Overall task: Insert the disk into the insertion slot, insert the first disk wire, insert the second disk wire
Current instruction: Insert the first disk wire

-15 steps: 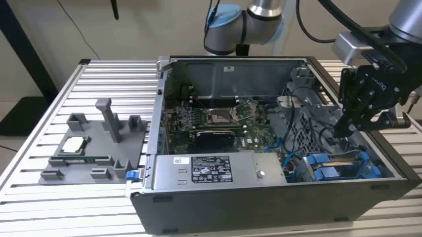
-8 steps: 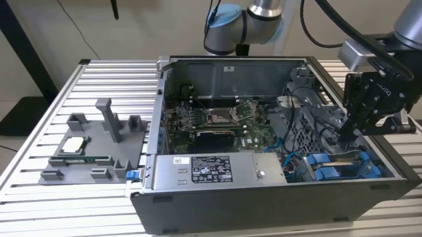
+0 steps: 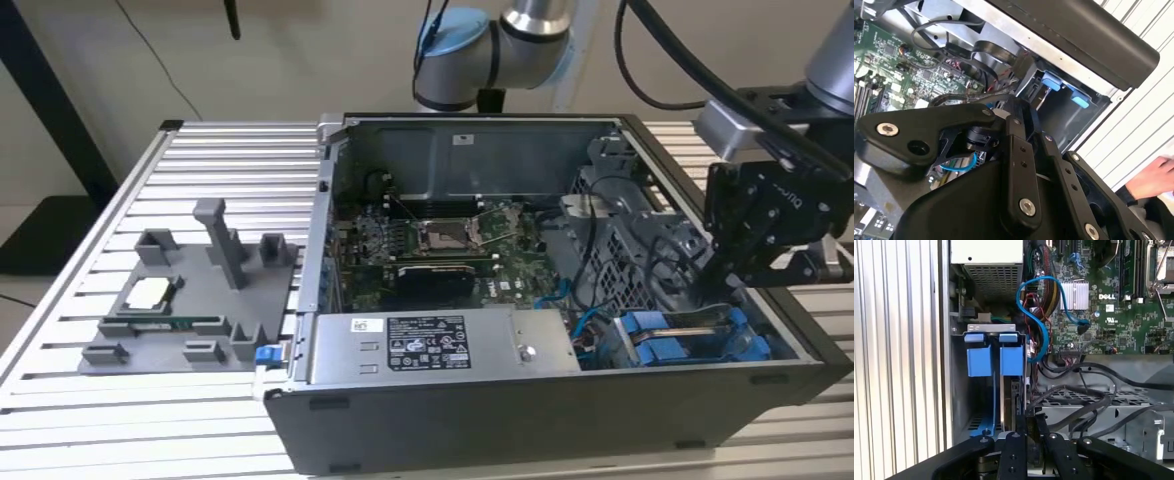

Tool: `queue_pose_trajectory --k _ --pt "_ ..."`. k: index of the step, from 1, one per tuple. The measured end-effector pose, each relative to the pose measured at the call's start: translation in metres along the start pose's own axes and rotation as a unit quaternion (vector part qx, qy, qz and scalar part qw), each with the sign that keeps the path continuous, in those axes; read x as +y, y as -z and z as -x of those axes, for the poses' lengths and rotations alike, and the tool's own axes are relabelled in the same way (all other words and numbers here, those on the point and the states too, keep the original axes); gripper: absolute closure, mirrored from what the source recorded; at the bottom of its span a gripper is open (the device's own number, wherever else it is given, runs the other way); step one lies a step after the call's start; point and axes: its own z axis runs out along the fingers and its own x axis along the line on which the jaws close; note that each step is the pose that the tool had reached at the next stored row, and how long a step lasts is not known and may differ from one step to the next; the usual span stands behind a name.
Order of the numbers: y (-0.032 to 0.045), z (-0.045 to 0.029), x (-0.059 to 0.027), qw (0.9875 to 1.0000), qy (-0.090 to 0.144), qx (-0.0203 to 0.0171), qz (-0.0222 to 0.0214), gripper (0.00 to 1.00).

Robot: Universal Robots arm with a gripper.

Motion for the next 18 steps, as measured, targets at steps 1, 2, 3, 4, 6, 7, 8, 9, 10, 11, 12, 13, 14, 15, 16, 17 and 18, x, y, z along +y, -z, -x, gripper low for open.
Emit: queue_pose_trajectory --k 1,2,3,4,6,7,8,9,10,11,12,13,14,15,16,17,18 --pt "-0.0008 -0.0010 -0.0001 1.0000 0.000 0.0011 0.0000 0.81" --pt "-0.0019 -0.0021 -0.0001 1.0000 0.000 0.0019 0.0000 0.81" --pt "-0.0030 -0.0028 -0.0002 1.0000 0.000 0.0029 -0.0001 0.81" --pt "-0.0041 -0.0032 -0.0002 1.0000 0.000 0.0038 -0.0001 0.81" --pt "-0.0069 -0.0036 -0.0003 1.0000 0.000 0.0050 -0.0010 0.81" --pt "-0.0080 -0.0036 -0.0003 1.0000 0.000 0.0050 -0.0016 0.81" --pt "-0.0088 -0.0037 -0.0003 1.0000 0.000 0.0050 -0.0020 0.81" --pt "-0.0094 -0.0037 -0.0003 1.0000 0.000 0.0051 -0.0023 0.81" --pt "-0.0099 -0.0037 -0.0003 1.0000 0.000 0.0051 -0.0026 0.81" --pt "-0.0102 -0.0037 -0.0003 1.0000 0.000 0.0051 -0.0029 0.81" --pt "-0.0106 -0.0037 -0.0004 1.0000 0.000 0.0051 -0.0030 0.81" --pt "-0.0111 -0.0038 -0.0004 1.0000 0.000 0.0050 -0.0030 0.81" --pt "-0.0115 -0.0037 -0.0005 1.0000 0.000 0.0050 -0.0031 0.81" --pt "-0.0120 -0.0037 -0.0009 1.0000 0.000 0.0050 -0.0032 0.81" --pt "-0.0124 -0.0038 -0.0011 1.0000 0.000 0.0051 -0.0034 0.81" --pt "-0.0128 -0.0037 -0.0014 1.0000 0.000 0.0051 -0.0037 0.81" --pt "-0.0133 -0.0037 -0.0017 1.0000 0.000 0.0051 -0.0039 0.81"
